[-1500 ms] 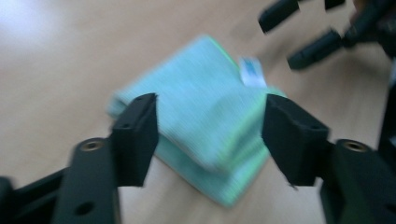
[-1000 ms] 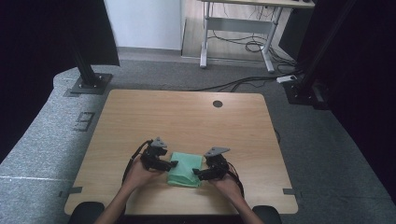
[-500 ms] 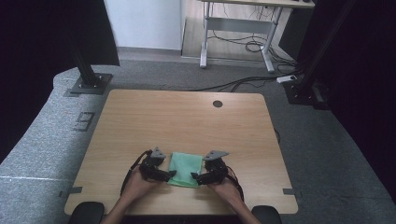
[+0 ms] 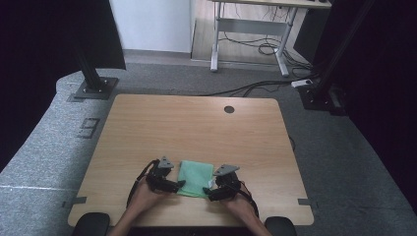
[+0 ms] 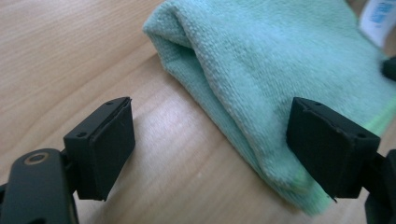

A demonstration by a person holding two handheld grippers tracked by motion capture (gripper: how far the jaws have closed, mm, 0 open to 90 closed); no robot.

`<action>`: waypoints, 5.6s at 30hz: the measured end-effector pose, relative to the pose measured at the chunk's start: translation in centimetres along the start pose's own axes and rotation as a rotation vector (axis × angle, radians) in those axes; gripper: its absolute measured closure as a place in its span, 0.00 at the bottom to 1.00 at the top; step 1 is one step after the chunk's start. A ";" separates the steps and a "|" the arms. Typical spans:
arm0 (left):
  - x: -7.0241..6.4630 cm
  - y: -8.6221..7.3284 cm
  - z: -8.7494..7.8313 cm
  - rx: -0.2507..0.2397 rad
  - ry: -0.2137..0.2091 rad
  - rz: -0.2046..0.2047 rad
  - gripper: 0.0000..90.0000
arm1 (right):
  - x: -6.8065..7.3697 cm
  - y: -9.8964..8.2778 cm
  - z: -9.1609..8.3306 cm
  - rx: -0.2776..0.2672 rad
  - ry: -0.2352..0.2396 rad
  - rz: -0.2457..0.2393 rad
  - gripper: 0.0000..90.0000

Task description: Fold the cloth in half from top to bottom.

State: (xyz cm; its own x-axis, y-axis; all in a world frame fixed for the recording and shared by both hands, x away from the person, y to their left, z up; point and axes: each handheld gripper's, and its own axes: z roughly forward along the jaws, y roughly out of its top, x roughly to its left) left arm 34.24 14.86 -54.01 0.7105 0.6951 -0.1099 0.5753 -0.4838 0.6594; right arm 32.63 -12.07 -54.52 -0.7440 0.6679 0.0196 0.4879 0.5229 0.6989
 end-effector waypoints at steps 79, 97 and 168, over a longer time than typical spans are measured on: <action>3.2 2.3 2.8 -0.019 0.118 -0.022 0.01 | -4.6 1.6 1.8 -0.017 -0.091 0.108 0.17; 6.4 4.9 4.6 -0.030 0.163 -0.072 0.01 | -7.6 3.9 4.2 -0.036 -0.134 0.137 0.17; 3.1 -3.5 -3.3 -0.046 0.116 0.028 0.00 | -7.5 -3.6 -5.1 -0.059 -0.163 0.155 0.00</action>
State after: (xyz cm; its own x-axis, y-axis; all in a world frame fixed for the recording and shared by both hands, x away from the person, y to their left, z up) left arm 33.10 20.49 -54.26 0.6728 0.7398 -0.0059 0.5350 -0.4809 0.6946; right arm 34.10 -21.72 -53.53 -0.5761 0.8172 0.0179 0.5600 0.3787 0.7369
